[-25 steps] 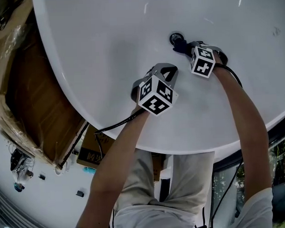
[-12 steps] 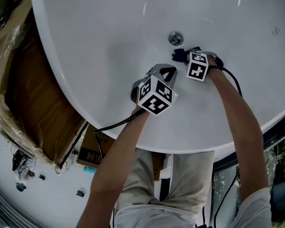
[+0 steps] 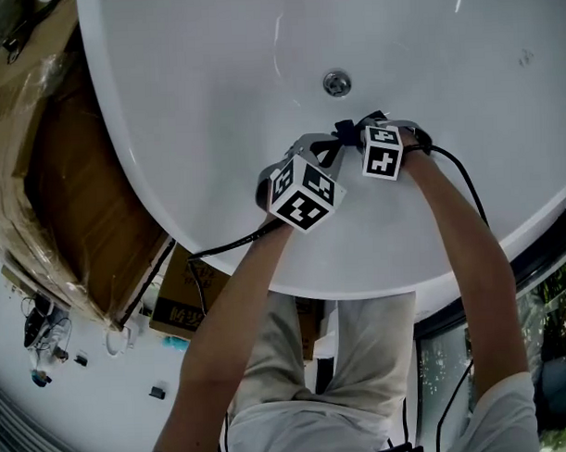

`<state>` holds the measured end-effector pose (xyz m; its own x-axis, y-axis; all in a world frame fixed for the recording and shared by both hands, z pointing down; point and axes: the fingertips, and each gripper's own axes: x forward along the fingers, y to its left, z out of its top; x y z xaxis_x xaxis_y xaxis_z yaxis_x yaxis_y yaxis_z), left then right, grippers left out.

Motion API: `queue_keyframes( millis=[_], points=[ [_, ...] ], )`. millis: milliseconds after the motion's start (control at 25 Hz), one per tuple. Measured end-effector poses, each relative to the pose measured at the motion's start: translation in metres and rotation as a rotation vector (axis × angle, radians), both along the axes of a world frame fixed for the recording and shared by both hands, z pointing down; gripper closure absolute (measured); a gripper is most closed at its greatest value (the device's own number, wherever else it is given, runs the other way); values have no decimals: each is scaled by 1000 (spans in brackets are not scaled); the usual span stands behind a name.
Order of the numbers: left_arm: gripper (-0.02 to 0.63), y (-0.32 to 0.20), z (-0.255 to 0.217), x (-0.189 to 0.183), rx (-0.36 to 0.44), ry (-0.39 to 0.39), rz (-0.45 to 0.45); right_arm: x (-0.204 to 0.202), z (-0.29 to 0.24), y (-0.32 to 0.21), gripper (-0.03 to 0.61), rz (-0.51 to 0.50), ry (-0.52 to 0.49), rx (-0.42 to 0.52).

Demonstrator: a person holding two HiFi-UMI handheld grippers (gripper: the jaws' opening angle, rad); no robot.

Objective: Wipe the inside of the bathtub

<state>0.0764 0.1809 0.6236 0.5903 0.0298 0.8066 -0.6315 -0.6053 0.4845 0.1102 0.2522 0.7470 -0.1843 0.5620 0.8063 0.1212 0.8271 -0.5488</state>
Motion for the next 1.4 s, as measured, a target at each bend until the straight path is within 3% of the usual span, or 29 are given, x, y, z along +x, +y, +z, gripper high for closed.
queue_keyframes(
  millis=[720,1400],
  points=[
    [618,-4,-43,1,15,18,22,4,-76,31,528,-55,-30,-114],
    [618,18,-89,13,26,54,84,12,-150,62,529,-33,-21,-187]
  ],
)
